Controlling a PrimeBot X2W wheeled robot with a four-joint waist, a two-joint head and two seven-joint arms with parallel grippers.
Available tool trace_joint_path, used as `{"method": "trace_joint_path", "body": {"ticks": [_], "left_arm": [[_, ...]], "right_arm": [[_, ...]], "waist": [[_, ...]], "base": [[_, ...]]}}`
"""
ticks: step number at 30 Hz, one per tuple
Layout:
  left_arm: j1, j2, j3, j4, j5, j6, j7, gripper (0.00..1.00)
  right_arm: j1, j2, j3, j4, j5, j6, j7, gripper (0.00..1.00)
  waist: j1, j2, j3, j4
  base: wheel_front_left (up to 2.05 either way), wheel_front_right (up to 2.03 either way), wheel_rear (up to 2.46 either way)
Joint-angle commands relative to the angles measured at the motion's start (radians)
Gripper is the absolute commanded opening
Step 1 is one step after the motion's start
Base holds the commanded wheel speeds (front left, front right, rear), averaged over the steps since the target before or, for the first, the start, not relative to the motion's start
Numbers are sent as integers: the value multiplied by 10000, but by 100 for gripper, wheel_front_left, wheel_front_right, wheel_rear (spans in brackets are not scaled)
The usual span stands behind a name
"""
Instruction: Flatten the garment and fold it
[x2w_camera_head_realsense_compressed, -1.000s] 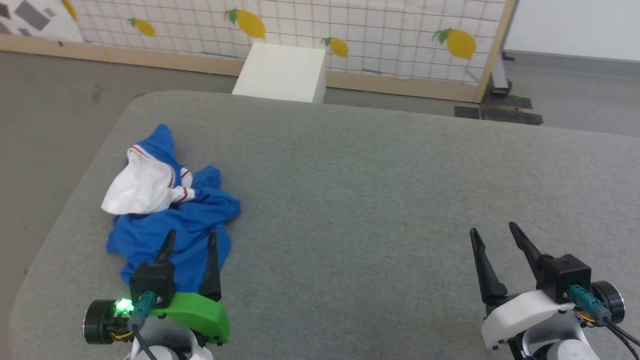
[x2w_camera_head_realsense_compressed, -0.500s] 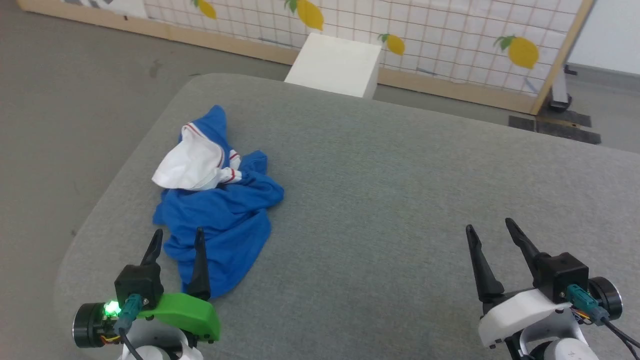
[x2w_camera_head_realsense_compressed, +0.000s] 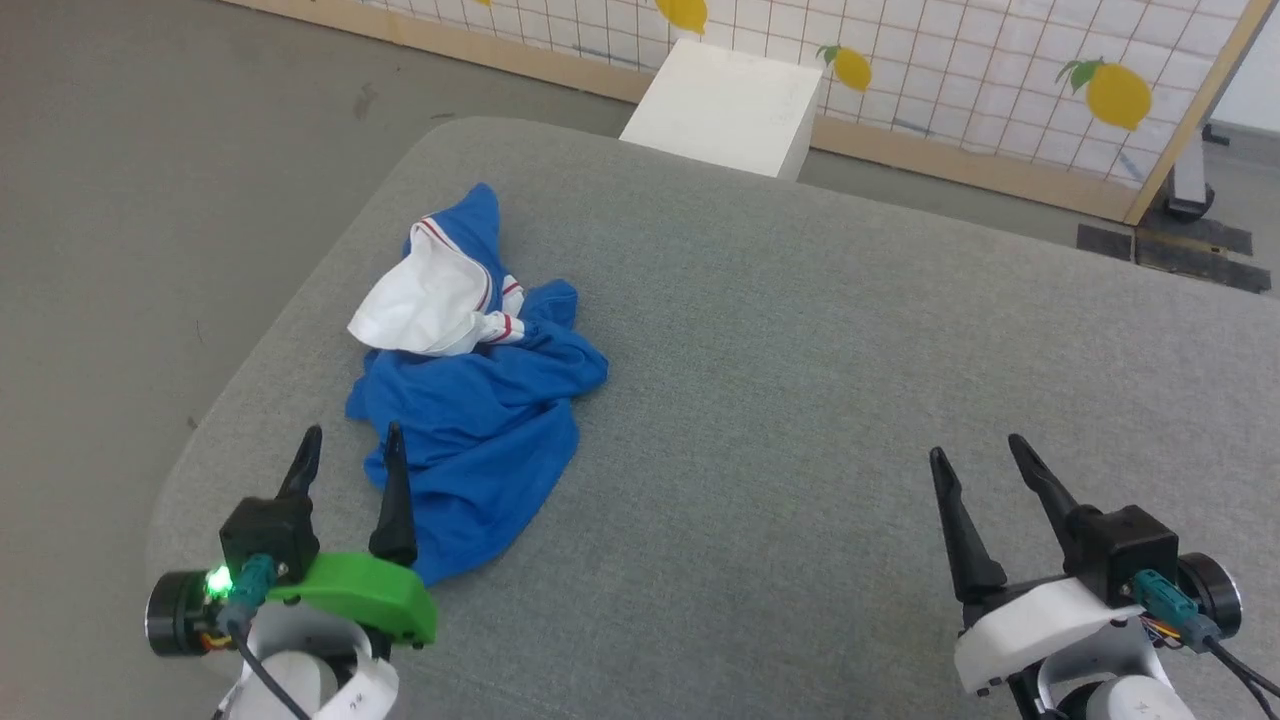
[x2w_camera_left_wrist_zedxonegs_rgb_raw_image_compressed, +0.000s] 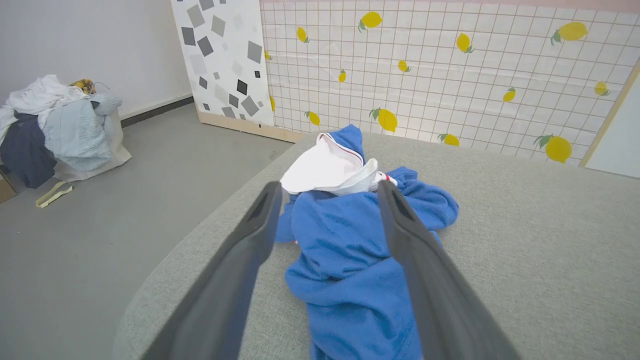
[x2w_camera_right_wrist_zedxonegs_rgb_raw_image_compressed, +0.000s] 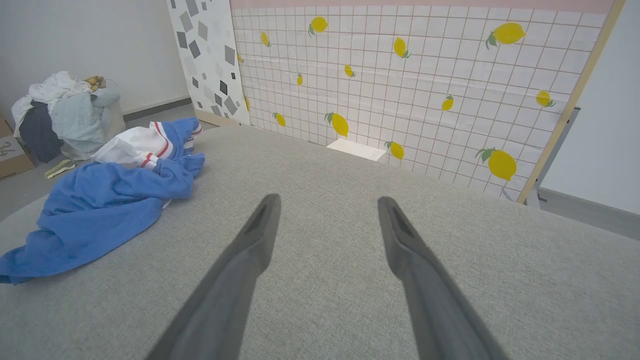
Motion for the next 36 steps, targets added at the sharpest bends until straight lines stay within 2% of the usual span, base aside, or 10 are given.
{"method": "trace_joint_path", "body": {"ticks": [1, 7, 12, 18, 21, 24, 32, 36], "left_arm": [[-382, 17, -6, 191, -179, -114, -95, 100], [-1656, 342, -305, 1505, -618, -422, -187, 100], [-3154, 926, -986, 3038, -1468, -528, 405, 100], [-4668, 1880, -2441, 4434, -3642, -590, 2018, 100], [-5459, 2509, -3134, 5251, -4971, -630, 3220, 100], [-5910, 2912, -3589, 5901, -5822, -660, 4067, 100], [-6381, 3511, -4429, 7303, -7957, -739, 6000, 100], [-6455, 3707, -4785, 7749, -8894, -778, 6628, 100]], "right_arm": [[-211, 13, -6, 23, 61, 47, -101, 100], [-321, 15, 49, 64, 105, 50, -110, 100], [-473, 16, 159, 61, 100, 53, -96, 100], [-675, 18, 229, 102, 65, 56, -97, 100], [-874, 19, 300, 116, 45, 59, -106, 100], [-1041, 19, 402, 130, 13, 60, -111, 100], [-1487, 21, 596, 162, -29, 65, -111, 100], [-1650, 22, 652, 207, -4, 67, -145, 100]], "waist": [[0, 86, 81, 13], [0, 91, 359, -106], [0, 96, 677, -330], [0, 102, 1135, -578], [0, 105, 1516, -732], [0, 108, 1823, -866], [0, 116, 2554, -1233], [0, 120, 2835, -1359]], "base": [[0, 0, 0], [0, 0, 0], [0, 0, 0], [0, 0, 0], [0, 0, 0], [0, 0, 0], [0, 0, 0], [0, 0, 0]]}}
